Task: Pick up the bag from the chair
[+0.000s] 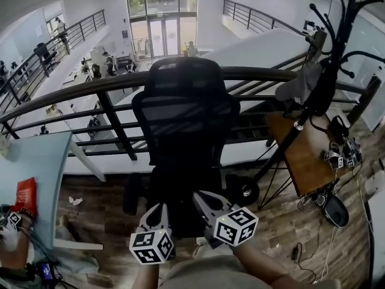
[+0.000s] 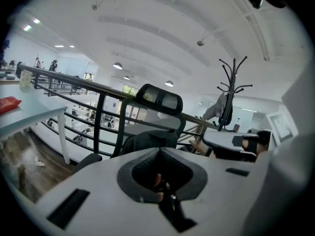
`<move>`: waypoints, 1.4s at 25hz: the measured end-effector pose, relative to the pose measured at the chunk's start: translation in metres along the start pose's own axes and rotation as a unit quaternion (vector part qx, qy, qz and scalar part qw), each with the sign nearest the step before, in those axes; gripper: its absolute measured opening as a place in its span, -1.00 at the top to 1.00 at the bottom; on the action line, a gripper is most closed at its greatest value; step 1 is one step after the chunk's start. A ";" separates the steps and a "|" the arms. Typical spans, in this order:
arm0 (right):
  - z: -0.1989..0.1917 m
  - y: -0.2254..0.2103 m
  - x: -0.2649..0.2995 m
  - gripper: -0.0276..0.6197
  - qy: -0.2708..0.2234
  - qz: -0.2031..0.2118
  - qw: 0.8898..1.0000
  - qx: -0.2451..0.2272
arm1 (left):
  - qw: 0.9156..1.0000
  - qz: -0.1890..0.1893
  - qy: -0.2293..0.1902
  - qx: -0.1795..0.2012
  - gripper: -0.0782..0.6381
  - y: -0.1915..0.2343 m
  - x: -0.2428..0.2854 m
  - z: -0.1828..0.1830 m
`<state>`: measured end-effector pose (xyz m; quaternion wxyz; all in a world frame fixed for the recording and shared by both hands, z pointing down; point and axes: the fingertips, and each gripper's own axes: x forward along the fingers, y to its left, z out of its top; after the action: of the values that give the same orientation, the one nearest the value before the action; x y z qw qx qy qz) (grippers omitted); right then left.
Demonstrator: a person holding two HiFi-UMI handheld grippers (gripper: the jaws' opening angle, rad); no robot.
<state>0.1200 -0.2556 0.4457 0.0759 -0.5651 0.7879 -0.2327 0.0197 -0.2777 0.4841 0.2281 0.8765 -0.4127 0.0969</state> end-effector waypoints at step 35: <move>-0.009 -0.070 0.140 0.29 0.051 0.157 0.986 0.015 | 0.990 0.134 -0.014 -0.048 0.77 0.049 0.081 0.015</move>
<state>0.1270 -0.4006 0.5051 0.0802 -0.4209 0.8658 -0.2583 0.0341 -0.3672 0.5157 0.2490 0.8028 -0.5335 0.0944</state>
